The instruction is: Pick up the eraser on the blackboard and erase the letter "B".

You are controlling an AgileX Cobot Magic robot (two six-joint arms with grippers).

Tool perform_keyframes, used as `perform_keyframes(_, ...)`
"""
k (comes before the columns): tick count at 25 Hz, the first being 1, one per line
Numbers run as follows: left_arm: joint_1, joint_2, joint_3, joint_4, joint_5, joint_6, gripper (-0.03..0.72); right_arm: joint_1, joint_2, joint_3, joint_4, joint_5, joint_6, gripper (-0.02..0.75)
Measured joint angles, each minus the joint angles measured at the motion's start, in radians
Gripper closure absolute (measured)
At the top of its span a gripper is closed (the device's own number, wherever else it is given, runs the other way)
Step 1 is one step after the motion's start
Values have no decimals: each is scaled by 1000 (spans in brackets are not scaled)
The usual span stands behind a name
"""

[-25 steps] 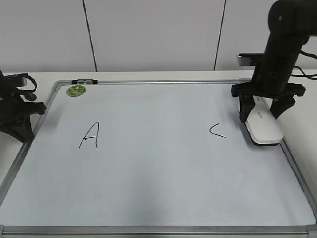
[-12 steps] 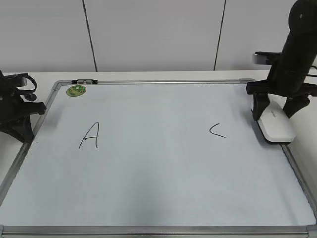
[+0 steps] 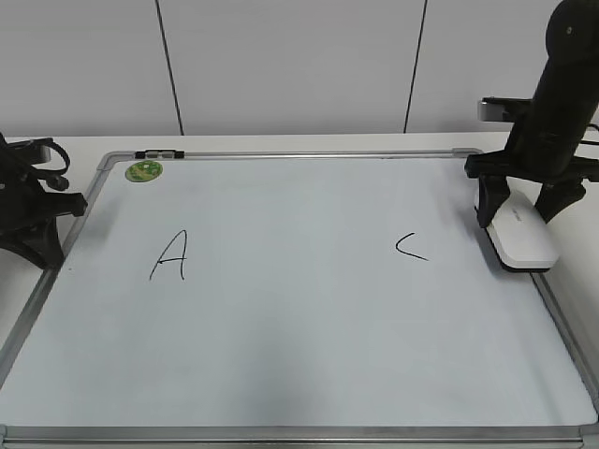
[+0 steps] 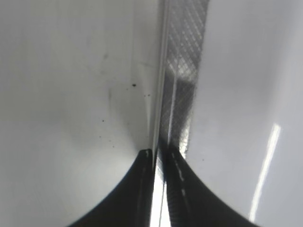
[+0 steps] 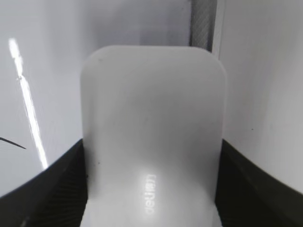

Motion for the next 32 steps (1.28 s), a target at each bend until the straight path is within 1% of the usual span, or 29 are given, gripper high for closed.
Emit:
perform_keyframes(22,0,0,0,4,2,0,632,0,54,0,21,-11,0,204)
perform_keyframes(25,0,0,0,4,2,0,632,0,59,0,27,-14,0,176)
perform_keyframes(28,0,0,0,4,2,0,631,0,59,0,37,-14,0,88)
perform_keyframes(30,0,0,0,4,2,0,627,0,59,0,37,-12,0,73)
perform_keyframes(32,0,0,-10,4,11,0,606,0,59,-5,37,-10,0,67)
